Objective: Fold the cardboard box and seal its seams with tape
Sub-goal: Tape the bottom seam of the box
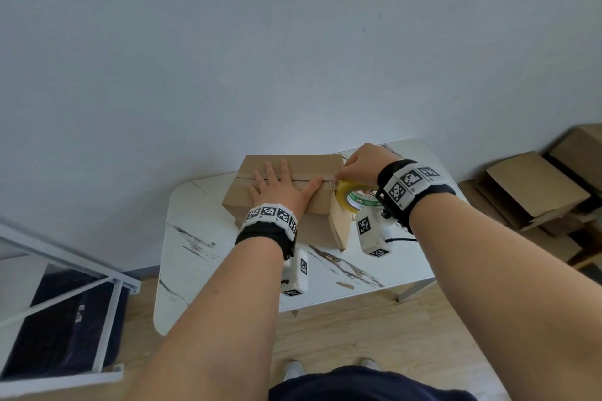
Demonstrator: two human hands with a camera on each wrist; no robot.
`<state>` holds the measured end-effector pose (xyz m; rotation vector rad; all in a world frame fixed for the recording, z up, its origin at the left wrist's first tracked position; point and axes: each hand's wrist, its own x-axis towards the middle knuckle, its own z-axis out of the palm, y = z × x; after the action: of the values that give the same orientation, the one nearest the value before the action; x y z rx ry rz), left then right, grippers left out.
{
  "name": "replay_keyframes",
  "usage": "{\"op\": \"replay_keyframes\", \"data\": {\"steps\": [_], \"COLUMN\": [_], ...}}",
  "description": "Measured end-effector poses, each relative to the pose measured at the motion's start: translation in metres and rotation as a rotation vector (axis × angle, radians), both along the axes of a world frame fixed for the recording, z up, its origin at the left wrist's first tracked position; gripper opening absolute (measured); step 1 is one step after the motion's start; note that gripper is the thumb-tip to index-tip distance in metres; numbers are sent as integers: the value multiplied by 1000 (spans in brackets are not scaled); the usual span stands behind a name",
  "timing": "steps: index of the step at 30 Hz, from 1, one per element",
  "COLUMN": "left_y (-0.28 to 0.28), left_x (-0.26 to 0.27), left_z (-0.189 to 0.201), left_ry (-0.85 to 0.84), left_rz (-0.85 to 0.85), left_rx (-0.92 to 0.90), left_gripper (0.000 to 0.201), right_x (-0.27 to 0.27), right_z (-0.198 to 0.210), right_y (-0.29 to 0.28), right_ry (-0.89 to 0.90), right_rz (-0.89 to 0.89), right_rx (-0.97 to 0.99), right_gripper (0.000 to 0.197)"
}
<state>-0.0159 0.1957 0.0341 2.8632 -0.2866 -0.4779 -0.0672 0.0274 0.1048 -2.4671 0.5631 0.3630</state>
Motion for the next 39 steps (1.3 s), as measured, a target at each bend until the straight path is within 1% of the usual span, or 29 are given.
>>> {"op": "replay_keyframes", "data": {"steps": [3, 6, 8, 10, 11, 13, 14, 17, 22, 24, 26, 27, 29, 33, 36, 39], "left_y": [6, 19, 29, 37, 40, 42, 43, 41, 36, 36, 42, 45, 53, 66, 70, 71], "left_x": [2, 10, 16, 22, 24, 26, 27, 26, 21, 19, 18, 19, 21, 23, 24, 26], "left_z": [-2, -4, -3, 1, 3, 5, 6, 7, 2, -1, -3, -4, -6, -13, -20, -22], "left_ry": [-108, -190, -154, -69, -44, -30, -39, -48, 15, 1, -37, -53, -72, -65, -45, -45], "left_rz": [69, 279, 443, 556, 585, 600, 594, 548, 492, 506, 525, 534, 553, 569, 567, 549], "left_rx": [-71, -70, -65, -139, -201, -292, -301, -264, -225, -235, -231, -226, -223, -210, -180, -87], "left_gripper": [84, 71, 73, 76, 73, 67, 65, 66, 68, 68, 68, 68, 68, 69, 71, 71], "right_x": [0, 0, 0, 1, 2, 4, 5, 8, 7, 6, 5, 6, 6, 5, 3, 8], "right_z": [-2, -2, -2, -2, -2, -2, -1, 4, 6, -1, -7, -10, -17, -39, -53, -54], "right_y": [0, 0, 0, 0, 0, 0, 0, -3, -7, -6, 0, 2, 9, 21, 26, 26], "right_ry": [-13, -35, -33, -21, -16, -17, -18, 0, 39, 40, 17, 9, 2, 40, 41, 40], "right_rz": [-5, -18, -40, -71, -85, -103, -110, -127, -117, -119, -127, -115, -62, 50, 63, 49], "right_rx": [37, 37, 24, 6, 0, -4, -11, -84, -176, -163, -106, -93, -74, -69, -77, -95], "right_gripper": [17, 15, 10, 16, 21, 29, 31, 25, 20, 19, 17, 20, 28, 30, 32, 32]}}
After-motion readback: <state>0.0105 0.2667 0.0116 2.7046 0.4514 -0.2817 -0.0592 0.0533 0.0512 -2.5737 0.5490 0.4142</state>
